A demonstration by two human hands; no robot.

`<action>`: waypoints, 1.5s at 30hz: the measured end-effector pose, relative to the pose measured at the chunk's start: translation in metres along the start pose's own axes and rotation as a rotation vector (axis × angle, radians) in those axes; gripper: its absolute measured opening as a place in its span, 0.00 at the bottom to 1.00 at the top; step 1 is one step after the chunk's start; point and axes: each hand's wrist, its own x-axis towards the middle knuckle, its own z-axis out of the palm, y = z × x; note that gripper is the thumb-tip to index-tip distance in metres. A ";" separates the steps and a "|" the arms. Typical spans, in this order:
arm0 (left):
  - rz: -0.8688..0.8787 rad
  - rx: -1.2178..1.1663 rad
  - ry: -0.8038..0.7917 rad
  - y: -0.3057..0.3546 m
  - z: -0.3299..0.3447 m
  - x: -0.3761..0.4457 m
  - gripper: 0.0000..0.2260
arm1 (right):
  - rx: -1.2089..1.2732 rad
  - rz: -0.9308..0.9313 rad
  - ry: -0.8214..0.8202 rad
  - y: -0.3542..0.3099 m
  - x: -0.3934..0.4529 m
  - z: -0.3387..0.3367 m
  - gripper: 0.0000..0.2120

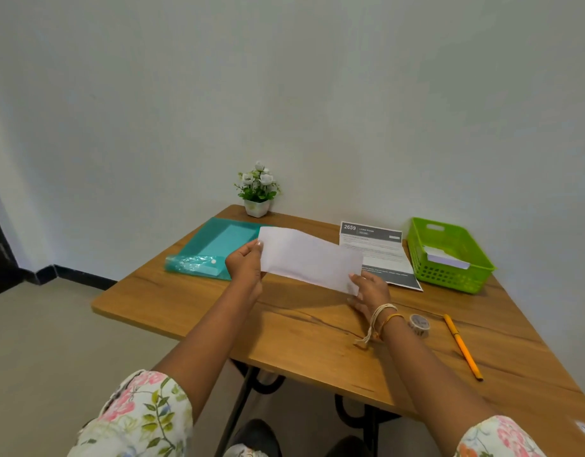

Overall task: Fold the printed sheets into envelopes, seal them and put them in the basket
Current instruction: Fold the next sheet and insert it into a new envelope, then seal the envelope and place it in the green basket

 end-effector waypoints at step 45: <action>0.840 1.256 -0.341 -0.097 0.017 -0.049 0.15 | -0.701 -0.545 0.074 0.018 -0.030 -0.051 0.07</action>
